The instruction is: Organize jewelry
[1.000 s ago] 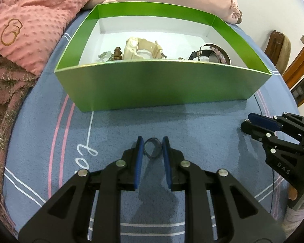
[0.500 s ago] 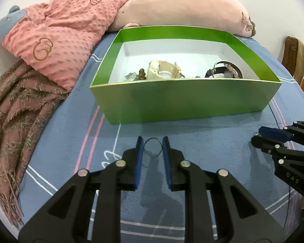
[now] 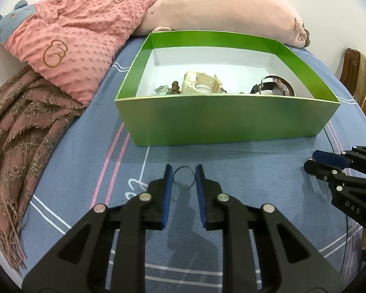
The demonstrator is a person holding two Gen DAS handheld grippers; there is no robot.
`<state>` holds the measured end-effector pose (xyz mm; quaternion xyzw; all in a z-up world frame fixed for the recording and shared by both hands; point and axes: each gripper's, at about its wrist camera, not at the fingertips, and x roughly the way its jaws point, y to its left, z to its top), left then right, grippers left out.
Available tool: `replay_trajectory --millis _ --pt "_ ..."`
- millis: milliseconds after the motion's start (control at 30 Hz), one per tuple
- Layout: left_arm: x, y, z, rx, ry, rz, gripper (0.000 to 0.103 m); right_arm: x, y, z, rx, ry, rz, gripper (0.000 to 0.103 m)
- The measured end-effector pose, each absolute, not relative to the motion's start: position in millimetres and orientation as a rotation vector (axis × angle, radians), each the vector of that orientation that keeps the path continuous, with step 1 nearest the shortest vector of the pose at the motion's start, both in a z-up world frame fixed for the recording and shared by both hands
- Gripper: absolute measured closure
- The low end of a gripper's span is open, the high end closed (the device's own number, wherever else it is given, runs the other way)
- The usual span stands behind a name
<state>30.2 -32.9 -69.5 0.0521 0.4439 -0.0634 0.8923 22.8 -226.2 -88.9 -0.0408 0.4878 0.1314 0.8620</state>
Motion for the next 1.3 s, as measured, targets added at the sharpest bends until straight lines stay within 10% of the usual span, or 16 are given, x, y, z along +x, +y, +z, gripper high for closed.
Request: replay_trajectory --millis 1300 --pt "15.1 -36.2 -38.7 0.123 0.818 -0.185 0.084 -2.6 -221.2 -45.5 -0.096 0.895 0.343 0.082"
